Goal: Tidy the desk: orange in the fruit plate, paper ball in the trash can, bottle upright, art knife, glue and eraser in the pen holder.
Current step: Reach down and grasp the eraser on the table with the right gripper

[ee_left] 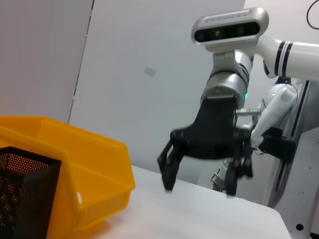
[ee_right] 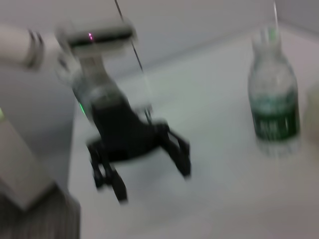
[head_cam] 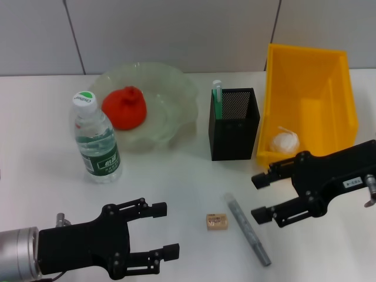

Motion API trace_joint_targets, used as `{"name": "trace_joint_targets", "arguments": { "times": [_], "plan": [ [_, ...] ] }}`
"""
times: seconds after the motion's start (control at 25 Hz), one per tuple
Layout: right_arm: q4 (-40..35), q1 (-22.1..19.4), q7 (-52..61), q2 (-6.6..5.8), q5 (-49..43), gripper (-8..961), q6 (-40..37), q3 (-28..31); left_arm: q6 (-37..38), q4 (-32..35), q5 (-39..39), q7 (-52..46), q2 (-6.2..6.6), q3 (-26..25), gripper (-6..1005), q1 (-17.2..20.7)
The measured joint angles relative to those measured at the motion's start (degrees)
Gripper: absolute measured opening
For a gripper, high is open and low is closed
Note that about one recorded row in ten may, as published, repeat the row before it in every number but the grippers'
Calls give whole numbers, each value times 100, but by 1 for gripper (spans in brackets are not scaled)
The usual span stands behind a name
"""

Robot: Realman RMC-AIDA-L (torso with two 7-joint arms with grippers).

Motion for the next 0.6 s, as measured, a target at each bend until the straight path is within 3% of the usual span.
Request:
{"name": "trace_joint_targets", "arguments": {
  "times": [0.04,0.16,0.32,0.6],
  "plan": [
    [-300,114,249,104,-503,752,-30,-66,-4,0,0,0,-4,0,810,-3],
    [-473,217,374,156,-793,751,-29,-259,-13,0,0,0,-7,0,810,-5],
    [-455,515,430,161,-1039,749,376,-1170,-18,0,1,0,-4,0,810,4],
    [-183,745,413,161,-1107,747,1175,-2033,0,0,1,0,7,0,809,61]
  ]
}}
